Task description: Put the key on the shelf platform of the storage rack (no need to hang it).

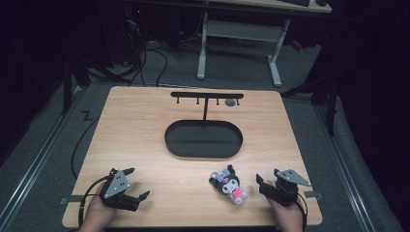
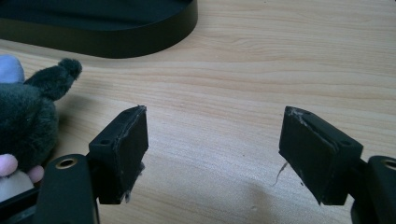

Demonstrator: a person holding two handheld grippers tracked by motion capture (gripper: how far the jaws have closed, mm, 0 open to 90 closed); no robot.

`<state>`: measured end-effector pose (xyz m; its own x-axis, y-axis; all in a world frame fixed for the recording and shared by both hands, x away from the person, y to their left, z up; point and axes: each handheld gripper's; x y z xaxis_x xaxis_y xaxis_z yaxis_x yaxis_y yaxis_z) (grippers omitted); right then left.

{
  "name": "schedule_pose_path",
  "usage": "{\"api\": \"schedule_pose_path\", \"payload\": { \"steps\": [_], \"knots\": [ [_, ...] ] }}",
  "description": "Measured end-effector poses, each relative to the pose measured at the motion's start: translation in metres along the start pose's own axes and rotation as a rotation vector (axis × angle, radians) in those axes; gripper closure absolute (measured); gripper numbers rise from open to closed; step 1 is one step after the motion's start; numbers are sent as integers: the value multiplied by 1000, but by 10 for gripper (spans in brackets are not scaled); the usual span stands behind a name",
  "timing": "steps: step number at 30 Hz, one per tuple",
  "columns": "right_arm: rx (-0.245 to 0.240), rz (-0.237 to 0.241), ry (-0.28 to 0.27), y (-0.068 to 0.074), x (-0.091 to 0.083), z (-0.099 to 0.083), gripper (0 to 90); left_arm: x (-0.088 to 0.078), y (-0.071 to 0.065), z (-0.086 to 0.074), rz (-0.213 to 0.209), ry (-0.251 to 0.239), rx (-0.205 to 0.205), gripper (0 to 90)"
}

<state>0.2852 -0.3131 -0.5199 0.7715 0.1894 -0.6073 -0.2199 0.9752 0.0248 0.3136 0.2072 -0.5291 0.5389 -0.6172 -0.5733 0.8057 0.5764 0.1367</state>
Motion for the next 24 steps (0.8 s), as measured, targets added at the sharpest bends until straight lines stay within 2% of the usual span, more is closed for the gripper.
{"api": "schedule_pose_path", "payload": {
  "steps": [9,20,24],
  "knots": [
    [-29,-3,36,4,-3,5,243,0,0,0,-2,1,2,55],
    [-91,-16,107,12,-2,8,245,0,0,0,-1,0,2,57],
    [-62,-8,138,14,-3,11,245,0,0,0,-1,3,2,57]
  ]
}}
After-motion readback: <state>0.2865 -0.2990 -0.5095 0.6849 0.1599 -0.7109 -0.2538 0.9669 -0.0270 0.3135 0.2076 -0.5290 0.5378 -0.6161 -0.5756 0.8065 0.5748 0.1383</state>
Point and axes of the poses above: each handheld gripper's, and its own axes: x roughly forward along the jaws, z roughly out of its top, y roughly to its left, and after that the axes turned 3 degrees about y, right-handed
